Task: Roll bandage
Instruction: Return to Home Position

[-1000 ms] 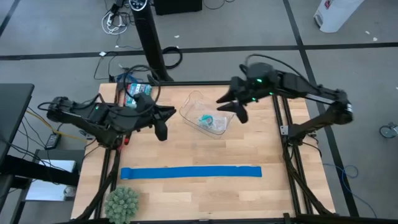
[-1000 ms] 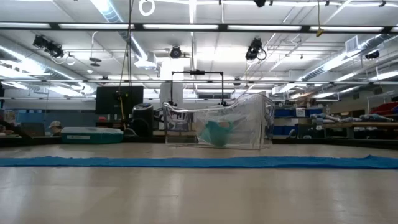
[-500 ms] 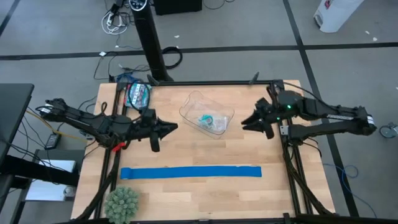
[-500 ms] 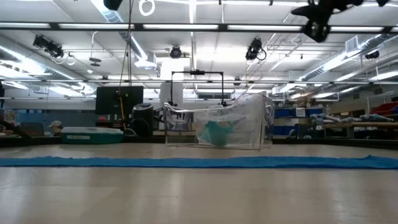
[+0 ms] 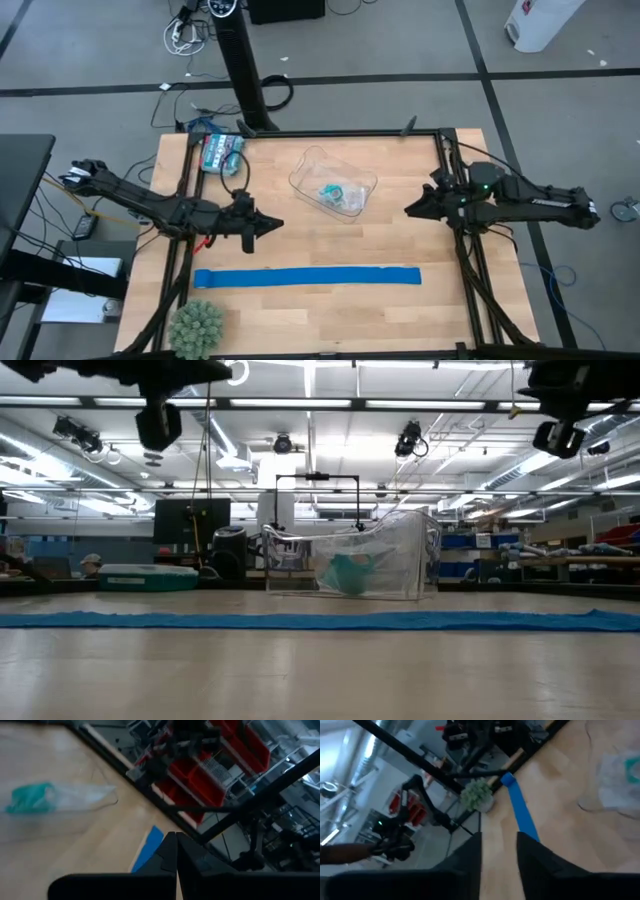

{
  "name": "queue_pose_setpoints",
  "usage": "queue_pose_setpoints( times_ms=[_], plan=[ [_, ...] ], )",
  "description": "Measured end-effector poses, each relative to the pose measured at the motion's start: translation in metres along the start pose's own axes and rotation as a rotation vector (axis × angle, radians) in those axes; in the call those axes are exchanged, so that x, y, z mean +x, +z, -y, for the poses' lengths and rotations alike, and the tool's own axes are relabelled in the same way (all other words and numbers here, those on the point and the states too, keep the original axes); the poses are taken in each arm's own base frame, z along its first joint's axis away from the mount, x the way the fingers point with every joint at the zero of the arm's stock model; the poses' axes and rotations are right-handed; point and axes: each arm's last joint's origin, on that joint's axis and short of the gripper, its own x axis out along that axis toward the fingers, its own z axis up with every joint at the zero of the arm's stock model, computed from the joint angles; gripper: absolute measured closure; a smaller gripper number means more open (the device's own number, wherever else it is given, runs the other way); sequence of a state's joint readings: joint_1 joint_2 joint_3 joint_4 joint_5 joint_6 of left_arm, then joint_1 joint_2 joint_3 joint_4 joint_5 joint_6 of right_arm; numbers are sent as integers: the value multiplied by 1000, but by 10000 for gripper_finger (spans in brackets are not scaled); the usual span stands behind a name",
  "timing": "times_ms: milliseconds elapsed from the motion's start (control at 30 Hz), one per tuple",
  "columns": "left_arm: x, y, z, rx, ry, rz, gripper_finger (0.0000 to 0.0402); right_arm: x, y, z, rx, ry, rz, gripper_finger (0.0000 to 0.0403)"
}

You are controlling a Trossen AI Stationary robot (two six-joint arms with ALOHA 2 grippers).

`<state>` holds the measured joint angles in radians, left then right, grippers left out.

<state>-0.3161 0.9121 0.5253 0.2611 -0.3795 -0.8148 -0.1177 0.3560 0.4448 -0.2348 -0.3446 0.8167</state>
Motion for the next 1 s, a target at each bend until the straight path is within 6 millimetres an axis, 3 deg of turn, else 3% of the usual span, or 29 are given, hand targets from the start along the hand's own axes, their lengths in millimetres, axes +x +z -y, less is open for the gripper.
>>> queue_pose_setpoints(
  times_ms=[200, 433, 733, 1000],
  plan=[
    [-1, -17, -17, -2, -14, -42, 398, -9, -8, 4, -45, -31, -49, 391],
    [-8, -38, -41, -20, -80, -38, 400, -17, -16, 7, -17, -72, -84, 400],
    [-26, -64, -79, -38, -112, -4, 400, -21, -24, 14, 173, -152, -151, 401],
    [-33, -78, -98, -1, -59, -78, 400, -21, -25, 15, 13, -142, -167, 390]
  ],
)
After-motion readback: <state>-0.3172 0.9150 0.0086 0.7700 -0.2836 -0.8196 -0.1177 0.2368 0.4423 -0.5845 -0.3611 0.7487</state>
